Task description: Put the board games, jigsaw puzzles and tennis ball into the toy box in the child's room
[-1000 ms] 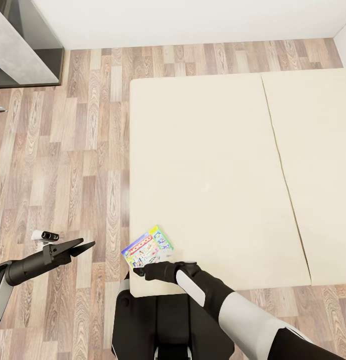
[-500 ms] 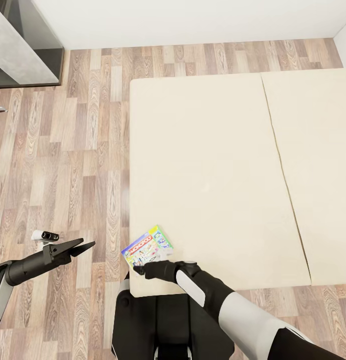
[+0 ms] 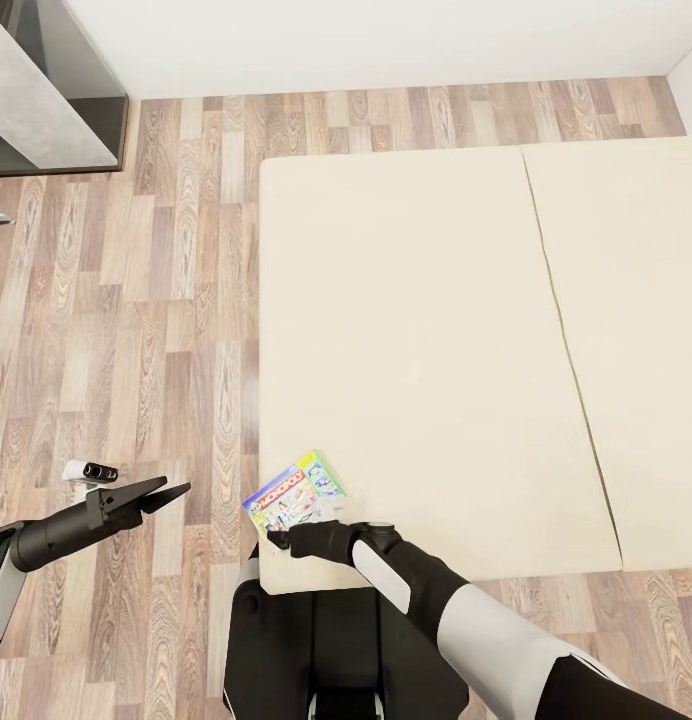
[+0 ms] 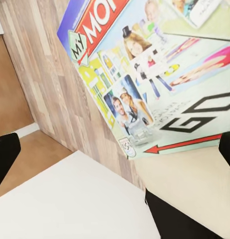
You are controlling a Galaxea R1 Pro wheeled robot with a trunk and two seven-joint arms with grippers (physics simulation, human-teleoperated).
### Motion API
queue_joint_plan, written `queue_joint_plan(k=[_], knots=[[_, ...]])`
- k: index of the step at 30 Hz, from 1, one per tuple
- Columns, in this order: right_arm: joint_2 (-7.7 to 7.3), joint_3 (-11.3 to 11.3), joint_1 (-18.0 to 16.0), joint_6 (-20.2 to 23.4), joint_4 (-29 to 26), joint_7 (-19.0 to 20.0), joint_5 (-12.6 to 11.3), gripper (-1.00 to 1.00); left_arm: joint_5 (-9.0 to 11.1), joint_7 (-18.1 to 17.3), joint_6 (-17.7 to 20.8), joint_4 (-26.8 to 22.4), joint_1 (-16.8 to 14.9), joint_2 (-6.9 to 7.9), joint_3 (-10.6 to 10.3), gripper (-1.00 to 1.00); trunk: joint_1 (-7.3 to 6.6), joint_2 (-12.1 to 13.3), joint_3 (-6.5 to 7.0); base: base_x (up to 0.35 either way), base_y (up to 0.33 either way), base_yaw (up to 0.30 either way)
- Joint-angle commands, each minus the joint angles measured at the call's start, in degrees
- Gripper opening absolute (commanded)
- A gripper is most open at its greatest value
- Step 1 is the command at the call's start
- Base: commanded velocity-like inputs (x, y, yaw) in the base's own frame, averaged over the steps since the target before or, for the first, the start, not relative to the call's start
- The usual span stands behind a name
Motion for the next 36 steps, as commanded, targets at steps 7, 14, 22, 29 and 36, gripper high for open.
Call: queue_joint_plan(k=[7, 14, 22, 29, 36], knots=[[0.00, 0.01, -0.05, 1.40, 0.08, -0.03, -0.27, 1.00, -0.03, -0.23, 0.61, -0.02, 0.00, -0.06, -0.07, 1.00, 0.03, -0.09, -0.05, 0.000, 0.000, 0.000], [0.00, -0.10, -0.05, 3.02, 0.09, -0.28, -0.27, 1.00, 0.03, -0.23, 0.61, -0.02, 0.00, -0.07, -0.08, 1.00, 0.03, -0.09, -0.05, 0.000, 0.000, 0.000], [0.00, -0.04, -0.05, 3.14, 0.09, -0.41, -0.27, 1.00, 0.04, -0.23, 0.61, -0.02, 0.00, -0.07, -0.08, 1.00, 0.03, -0.09, -0.05, 0.000, 0.000, 0.000], [0.00, 0.04, -0.06, 2.85, 0.14, -0.44, -0.27, 1.00, 0.03, -0.23, 0.61, -0.02, 0.00, -0.07, -0.08, 1.00, 0.03, -0.09, -0.05, 0.000, 0.000, 0.000], [0.00, -0.02, -0.05, 2.62, 2.53, -0.48, -0.23, 1.00, -0.03, -0.23, 0.61, -0.02, 0.00, -0.07, -0.08, 1.00, 0.03, -0.09, -0.05, 0.000, 0.000, 0.000]])
